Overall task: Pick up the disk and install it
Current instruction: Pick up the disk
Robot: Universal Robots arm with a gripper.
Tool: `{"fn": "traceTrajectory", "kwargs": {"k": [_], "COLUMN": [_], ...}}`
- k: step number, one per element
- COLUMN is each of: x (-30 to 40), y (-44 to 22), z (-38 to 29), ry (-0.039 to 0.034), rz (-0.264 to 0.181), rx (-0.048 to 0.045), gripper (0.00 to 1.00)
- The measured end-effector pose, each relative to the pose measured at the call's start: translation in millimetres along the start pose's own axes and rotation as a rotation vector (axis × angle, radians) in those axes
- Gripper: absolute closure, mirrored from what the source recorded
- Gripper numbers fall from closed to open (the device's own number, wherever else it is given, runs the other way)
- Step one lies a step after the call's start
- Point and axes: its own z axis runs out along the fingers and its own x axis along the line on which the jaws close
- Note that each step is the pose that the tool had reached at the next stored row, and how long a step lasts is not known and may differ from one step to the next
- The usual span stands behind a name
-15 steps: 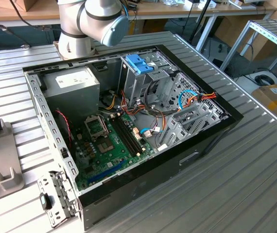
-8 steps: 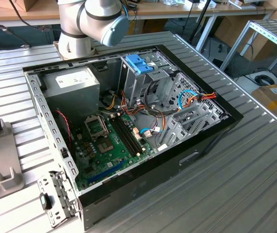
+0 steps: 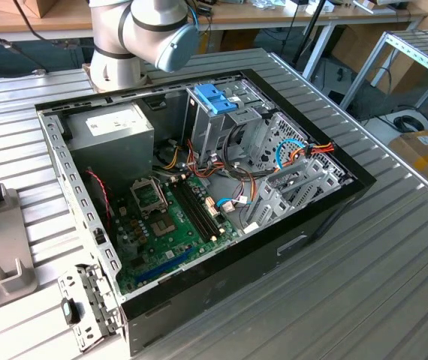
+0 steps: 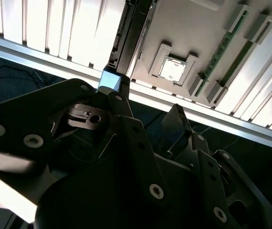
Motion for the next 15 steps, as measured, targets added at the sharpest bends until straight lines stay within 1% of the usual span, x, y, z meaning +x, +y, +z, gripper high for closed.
{"fn": "traceTrajectory", "kwargs": {"k": [15], "x": [-5.2], "y": [0.9], "z": [3.7], "ry": [-0.0031], "rz": [0.0], "rx": [-0.0009], "gripper": [0.46]}}
